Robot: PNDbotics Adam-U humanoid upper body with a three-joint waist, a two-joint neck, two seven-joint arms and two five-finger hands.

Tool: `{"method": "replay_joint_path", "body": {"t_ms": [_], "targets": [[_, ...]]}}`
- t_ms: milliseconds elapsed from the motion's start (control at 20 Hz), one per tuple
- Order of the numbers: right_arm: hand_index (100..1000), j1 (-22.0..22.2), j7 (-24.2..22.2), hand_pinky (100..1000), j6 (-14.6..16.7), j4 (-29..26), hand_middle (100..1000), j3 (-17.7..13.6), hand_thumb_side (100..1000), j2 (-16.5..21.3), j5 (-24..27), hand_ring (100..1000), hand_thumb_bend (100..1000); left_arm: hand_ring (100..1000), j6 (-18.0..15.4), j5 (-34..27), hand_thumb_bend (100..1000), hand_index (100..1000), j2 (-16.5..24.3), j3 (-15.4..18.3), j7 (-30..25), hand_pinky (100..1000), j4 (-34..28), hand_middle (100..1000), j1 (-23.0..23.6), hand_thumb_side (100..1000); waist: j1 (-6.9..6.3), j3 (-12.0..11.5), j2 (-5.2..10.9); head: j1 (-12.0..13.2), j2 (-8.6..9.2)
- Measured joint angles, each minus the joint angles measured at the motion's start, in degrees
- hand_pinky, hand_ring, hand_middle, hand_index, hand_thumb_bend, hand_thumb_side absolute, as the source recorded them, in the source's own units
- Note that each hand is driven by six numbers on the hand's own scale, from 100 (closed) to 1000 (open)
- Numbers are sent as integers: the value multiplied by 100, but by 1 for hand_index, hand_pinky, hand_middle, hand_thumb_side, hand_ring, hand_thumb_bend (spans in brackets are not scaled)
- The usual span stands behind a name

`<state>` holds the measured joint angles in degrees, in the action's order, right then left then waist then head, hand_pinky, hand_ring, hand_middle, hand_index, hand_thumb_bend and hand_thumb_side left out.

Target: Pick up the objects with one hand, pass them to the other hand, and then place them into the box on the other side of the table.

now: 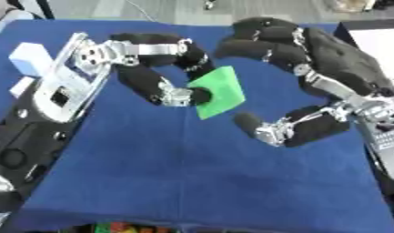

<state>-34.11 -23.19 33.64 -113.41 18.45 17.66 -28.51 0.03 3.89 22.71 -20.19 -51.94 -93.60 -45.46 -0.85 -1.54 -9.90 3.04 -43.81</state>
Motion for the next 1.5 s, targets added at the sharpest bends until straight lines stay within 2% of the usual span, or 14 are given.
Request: {"method": "replay_joint_path", "body": {"t_ms": [450,1500], "targets": [[967,-4,-36,929,107,0,796,29,258,95,-59,838,225,486,33,-3,177,625,0,0,-10,664,0,402,0,612,-8,-2,0,13,0],[957,-18,491,931,255,0,776,83,198,106,-1072,827,277,483,180,-8,157,622,-10,-21,-6,661,-2,398,-89,609,13,-54,1,13,0]]}}
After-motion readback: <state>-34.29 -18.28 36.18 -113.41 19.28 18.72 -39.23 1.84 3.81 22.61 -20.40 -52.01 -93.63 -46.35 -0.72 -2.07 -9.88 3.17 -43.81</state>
